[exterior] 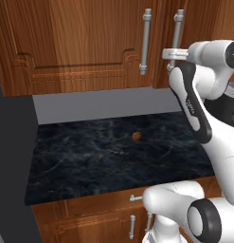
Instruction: Pick the bar soap and bar soap from the cabinet and place them on the counter.
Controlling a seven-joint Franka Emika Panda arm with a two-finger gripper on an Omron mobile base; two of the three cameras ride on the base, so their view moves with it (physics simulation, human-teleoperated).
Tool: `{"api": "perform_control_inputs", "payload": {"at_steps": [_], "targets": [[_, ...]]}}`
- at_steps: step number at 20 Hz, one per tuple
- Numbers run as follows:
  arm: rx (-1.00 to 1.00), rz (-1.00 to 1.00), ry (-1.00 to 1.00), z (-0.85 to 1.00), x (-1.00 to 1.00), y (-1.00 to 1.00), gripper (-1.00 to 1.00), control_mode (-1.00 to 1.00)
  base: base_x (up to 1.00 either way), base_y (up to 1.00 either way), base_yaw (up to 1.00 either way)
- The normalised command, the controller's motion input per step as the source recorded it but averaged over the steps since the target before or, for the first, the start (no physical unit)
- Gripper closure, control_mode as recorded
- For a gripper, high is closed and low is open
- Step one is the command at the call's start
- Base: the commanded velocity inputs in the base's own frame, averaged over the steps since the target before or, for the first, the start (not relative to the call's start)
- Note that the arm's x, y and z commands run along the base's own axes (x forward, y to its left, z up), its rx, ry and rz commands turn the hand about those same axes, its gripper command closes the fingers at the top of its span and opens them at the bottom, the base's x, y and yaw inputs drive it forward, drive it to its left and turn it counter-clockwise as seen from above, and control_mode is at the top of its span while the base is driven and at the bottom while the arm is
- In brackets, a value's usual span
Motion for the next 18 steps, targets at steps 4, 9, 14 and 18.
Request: {"api": "perform_control_inputs", "payload": {"at_steps": [4,9,14,18], "targets": [[0.03,0.0,0.0,0.0,-0.35,-0.84,1.0,-1.0,0.0,0.0,0.0],[0.04,0.0,0.0,0.0,-0.34,-0.91,1.0,-1.0,0.0,0.0,0.0],[0.05,0.0,0.01,0.0,-0.35,-0.99,1.0,-1.0,0.0,0.0,0.0],[0.06,0.0,0.03,0.0,-0.35,-1.0,1.0,-1.0,0.0,0.0,0.0]]}}
